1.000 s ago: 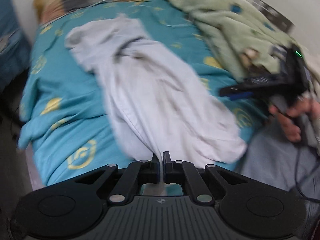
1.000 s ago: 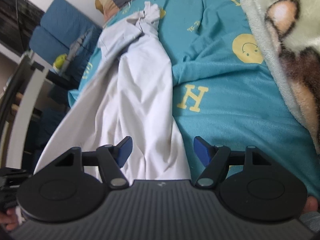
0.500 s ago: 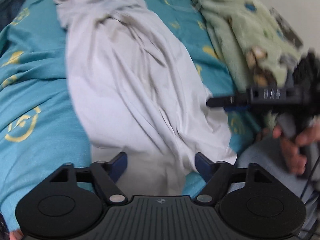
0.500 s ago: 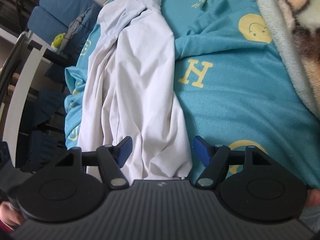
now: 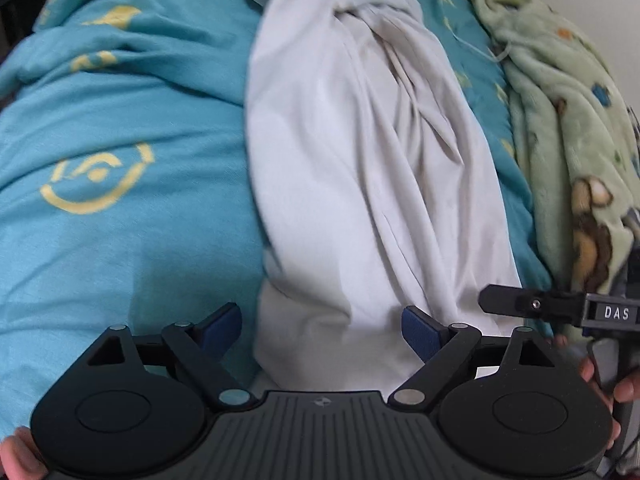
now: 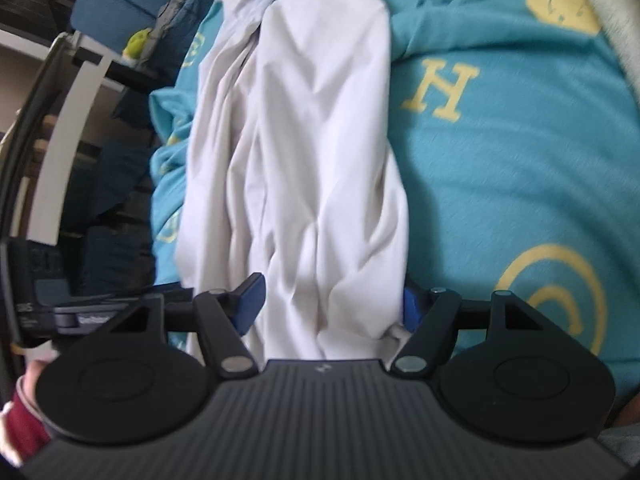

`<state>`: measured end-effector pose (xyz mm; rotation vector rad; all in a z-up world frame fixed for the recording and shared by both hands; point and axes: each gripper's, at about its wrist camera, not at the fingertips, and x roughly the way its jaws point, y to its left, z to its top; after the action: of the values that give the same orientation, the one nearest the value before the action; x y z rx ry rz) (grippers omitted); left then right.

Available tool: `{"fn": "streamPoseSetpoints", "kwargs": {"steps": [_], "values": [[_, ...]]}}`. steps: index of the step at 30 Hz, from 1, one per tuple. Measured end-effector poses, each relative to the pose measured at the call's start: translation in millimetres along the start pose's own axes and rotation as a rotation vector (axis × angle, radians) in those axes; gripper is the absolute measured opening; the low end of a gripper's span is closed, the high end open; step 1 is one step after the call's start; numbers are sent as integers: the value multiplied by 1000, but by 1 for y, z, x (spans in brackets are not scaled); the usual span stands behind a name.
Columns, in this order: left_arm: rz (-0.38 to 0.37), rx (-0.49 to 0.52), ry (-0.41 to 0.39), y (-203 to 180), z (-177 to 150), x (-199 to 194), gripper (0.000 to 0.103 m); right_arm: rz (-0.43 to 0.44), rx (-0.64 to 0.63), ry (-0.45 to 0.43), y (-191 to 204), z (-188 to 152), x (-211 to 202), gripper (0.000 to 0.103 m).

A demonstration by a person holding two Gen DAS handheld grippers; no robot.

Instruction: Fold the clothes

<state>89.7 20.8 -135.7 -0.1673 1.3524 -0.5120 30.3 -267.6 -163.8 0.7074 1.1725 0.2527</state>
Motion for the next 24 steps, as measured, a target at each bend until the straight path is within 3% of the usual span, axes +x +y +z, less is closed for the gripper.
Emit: {"fn": "streamPoseSetpoints", "kwargs": {"steps": [1, 4, 7, 8, 9, 11, 15, 20, 24], "values": [[-15, 9, 16, -2, -1, 1, 88, 6, -5, 11, 1, -2, 0, 69], [-49, 34, 57, -8, -4, 2, 87, -16, -51, 41, 10, -10, 1, 54], [-53, 55, 77, -12, -6, 1, 74, -83, -104, 44, 18, -17, 1, 30], [-57, 62, 79, -14, -6, 0, 63, -102, -120, 42, 20, -19, 1, 21], [-61, 68, 80, -15, -6, -2, 40, -108, -138, 36, 22, -20, -1, 19], [-69, 81, 84, -17, -7, -4, 16, -113, -160, 12, 27, -23, -7, 16], [-113, 60, 16, -16, -8, -29, 10, -66, -159, -71, 27, -29, -31, 14], [-221, -10, -133, -13, -20, -91, 9, 71, -87, -182, 26, -45, -70, 13], [-253, -28, -225, -16, -41, -137, 9, 108, -53, -236, 29, -58, -91, 13]]}}
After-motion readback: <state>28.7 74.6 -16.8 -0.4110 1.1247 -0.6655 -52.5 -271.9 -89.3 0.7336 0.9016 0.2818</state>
